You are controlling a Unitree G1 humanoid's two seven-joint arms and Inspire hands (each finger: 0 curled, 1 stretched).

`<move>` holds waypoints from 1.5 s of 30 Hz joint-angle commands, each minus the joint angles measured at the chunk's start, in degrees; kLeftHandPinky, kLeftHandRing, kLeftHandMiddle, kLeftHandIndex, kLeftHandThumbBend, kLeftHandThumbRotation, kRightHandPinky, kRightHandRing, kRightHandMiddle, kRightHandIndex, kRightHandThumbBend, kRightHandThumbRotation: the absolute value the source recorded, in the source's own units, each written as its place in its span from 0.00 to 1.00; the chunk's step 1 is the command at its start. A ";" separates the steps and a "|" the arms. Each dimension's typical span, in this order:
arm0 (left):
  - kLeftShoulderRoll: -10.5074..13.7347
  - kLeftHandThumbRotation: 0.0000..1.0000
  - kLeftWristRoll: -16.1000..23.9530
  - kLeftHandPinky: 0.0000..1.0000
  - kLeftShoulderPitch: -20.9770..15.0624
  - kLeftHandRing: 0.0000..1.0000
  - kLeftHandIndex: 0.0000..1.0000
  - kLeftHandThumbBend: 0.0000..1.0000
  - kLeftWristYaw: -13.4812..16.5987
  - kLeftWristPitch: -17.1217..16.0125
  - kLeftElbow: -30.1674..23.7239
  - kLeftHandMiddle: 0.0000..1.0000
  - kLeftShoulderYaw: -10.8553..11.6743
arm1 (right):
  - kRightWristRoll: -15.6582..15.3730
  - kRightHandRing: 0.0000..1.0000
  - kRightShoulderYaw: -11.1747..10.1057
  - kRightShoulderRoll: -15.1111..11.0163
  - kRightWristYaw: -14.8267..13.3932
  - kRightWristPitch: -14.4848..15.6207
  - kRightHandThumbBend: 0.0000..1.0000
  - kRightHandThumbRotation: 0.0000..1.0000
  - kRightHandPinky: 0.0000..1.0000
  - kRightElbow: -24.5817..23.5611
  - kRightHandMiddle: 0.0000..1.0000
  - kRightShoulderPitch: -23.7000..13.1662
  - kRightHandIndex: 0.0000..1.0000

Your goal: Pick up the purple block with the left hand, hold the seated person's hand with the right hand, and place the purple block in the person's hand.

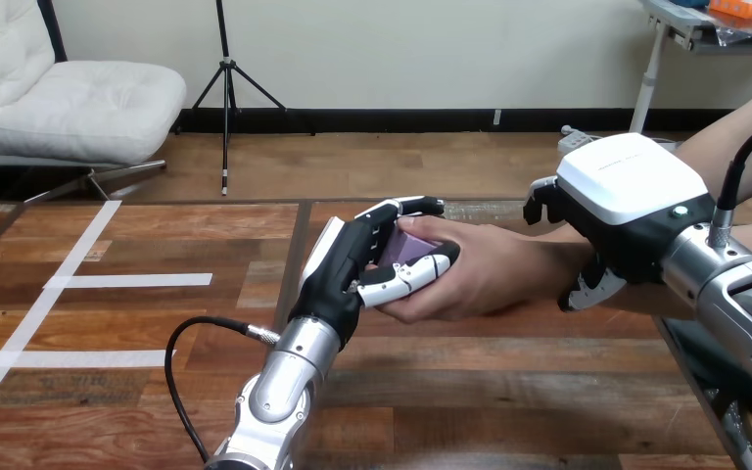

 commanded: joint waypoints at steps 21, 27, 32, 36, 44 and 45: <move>-2.32 0.36 -5.50 0.64 2.72 0.73 0.77 0.57 -2.36 -5.41 -10.98 0.77 0.94 | 4.89 0.61 -9.46 2.37 -4.85 3.54 0.87 0.00 0.50 -13.38 0.67 8.34 0.67; -2.00 0.39 -7.48 0.66 5.36 0.74 0.79 0.54 -3.24 -6.78 -14.44 0.79 1.36 | 6.09 0.61 -11.06 4.49 -7.51 4.63 0.87 0.00 0.49 -17.23 0.67 11.99 0.66; -1.63 0.41 -8.70 0.67 7.34 0.75 0.79 0.54 -3.81 -8.40 -16.79 0.79 1.63 | 7.52 0.60 -12.30 6.68 -9.73 5.18 0.86 0.00 0.49 -19.85 0.67 14.82 0.65; -1.26 0.41 -9.64 0.68 9.26 0.75 0.79 0.54 -3.99 -9.35 -19.21 0.79 1.90 | 8.58 0.60 -13.27 8.37 -12.28 4.68 0.83 0.00 0.48 -21.90 0.66 17.54 0.65; -0.92 0.38 -10.84 0.68 12.71 0.75 0.79 0.53 -3.78 -11.76 -23.40 0.79 2.47 | 10.96 0.59 -14.66 12.77 -18.63 3.03 0.79 0.00 0.48 -24.44 0.65 22.71 0.64; -0.90 0.37 -10.93 0.67 13.12 0.75 0.79 0.51 -3.68 -12.21 -23.81 0.79 2.57 | 11.23 0.59 -14.79 13.35 -19.44 2.71 0.77 0.00 0.48 -24.68 0.65 23.37 0.65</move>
